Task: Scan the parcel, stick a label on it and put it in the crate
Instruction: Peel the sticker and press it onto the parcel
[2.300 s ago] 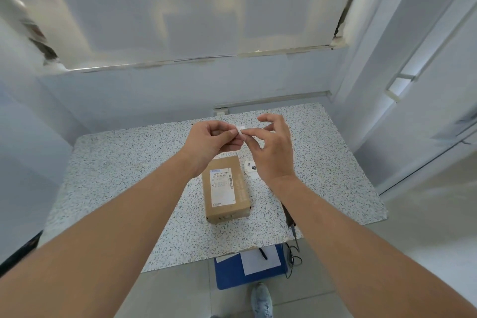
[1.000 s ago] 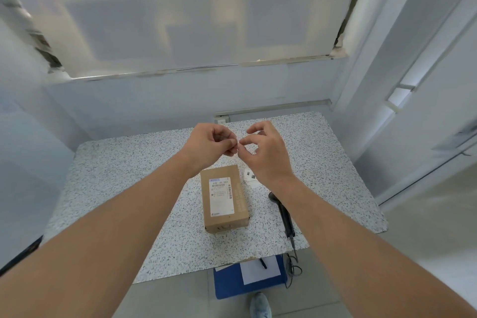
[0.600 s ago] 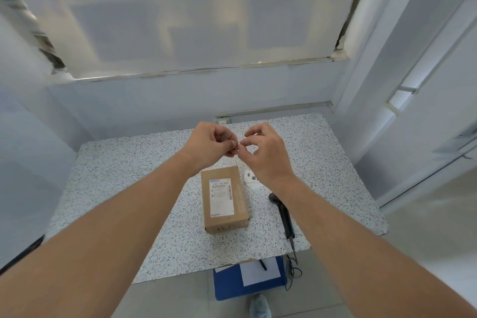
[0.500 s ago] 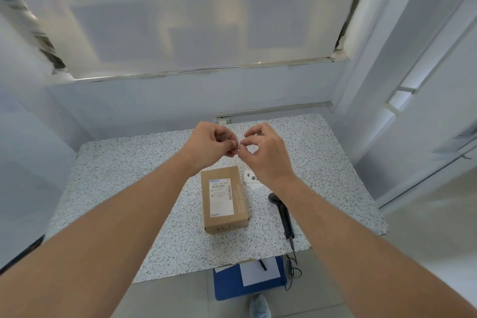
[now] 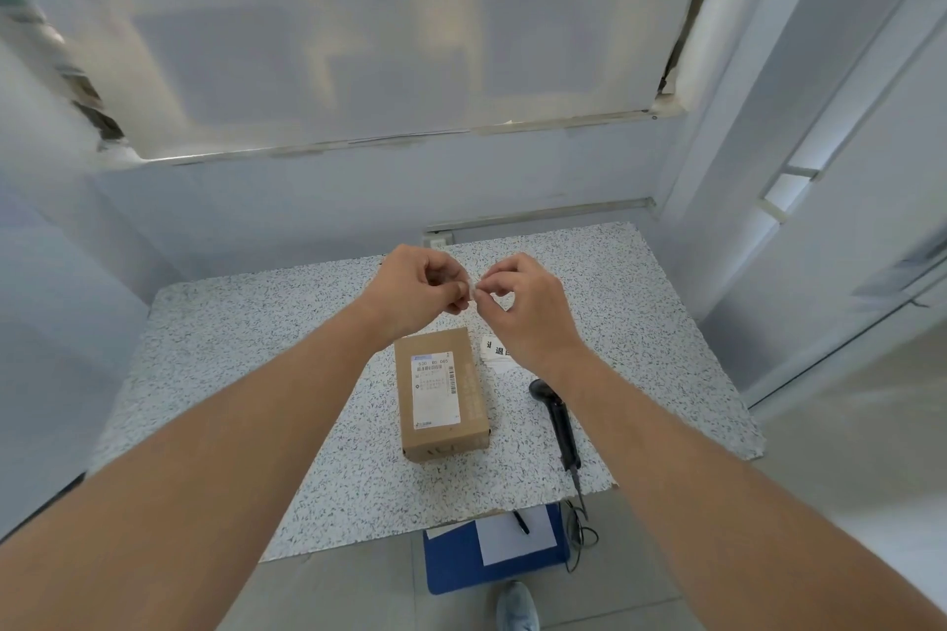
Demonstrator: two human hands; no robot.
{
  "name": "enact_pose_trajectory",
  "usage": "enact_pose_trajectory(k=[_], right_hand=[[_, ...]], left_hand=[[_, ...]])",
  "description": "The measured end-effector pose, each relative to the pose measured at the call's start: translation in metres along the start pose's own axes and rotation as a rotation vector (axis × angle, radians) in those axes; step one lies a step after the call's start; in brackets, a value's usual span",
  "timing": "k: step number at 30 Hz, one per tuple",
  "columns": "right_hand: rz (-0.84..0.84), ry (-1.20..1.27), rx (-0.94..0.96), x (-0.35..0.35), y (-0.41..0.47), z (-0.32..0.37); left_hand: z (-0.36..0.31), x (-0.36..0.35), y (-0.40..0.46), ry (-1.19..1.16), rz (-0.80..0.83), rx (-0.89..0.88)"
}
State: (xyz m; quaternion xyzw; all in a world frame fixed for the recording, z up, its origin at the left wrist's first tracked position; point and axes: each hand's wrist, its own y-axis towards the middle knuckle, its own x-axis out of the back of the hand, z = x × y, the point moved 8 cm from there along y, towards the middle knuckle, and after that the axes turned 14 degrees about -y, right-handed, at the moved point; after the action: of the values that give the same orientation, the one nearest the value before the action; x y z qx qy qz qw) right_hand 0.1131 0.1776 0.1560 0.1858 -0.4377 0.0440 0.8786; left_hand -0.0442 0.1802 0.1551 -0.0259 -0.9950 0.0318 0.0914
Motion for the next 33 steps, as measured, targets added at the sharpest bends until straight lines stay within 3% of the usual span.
enact_pose_trajectory(k=[7,12,19,24,33], right_hand=[[0.013,0.058,-0.304,-0.009,-0.008,-0.043],[0.020,0.030,-0.418,-0.019,-0.016,-0.065],[0.040,-0.012,-0.483,-0.041,-0.019,-0.068],[0.078,-0.019,-0.489,-0.070,-0.022,-0.061],[0.114,-0.022,-0.489,-0.127,-0.037,-0.050]], left_hand=[[0.028,0.004,0.003,0.008,-0.123,0.112],[0.066,0.016,0.001,-0.028,-0.304,0.240],[0.110,0.053,-0.020,0.124,-0.586,0.412],[0.142,0.082,-0.040,0.271,-0.640,0.486],[0.211,0.106,-0.057,0.297,-0.606,0.593]])
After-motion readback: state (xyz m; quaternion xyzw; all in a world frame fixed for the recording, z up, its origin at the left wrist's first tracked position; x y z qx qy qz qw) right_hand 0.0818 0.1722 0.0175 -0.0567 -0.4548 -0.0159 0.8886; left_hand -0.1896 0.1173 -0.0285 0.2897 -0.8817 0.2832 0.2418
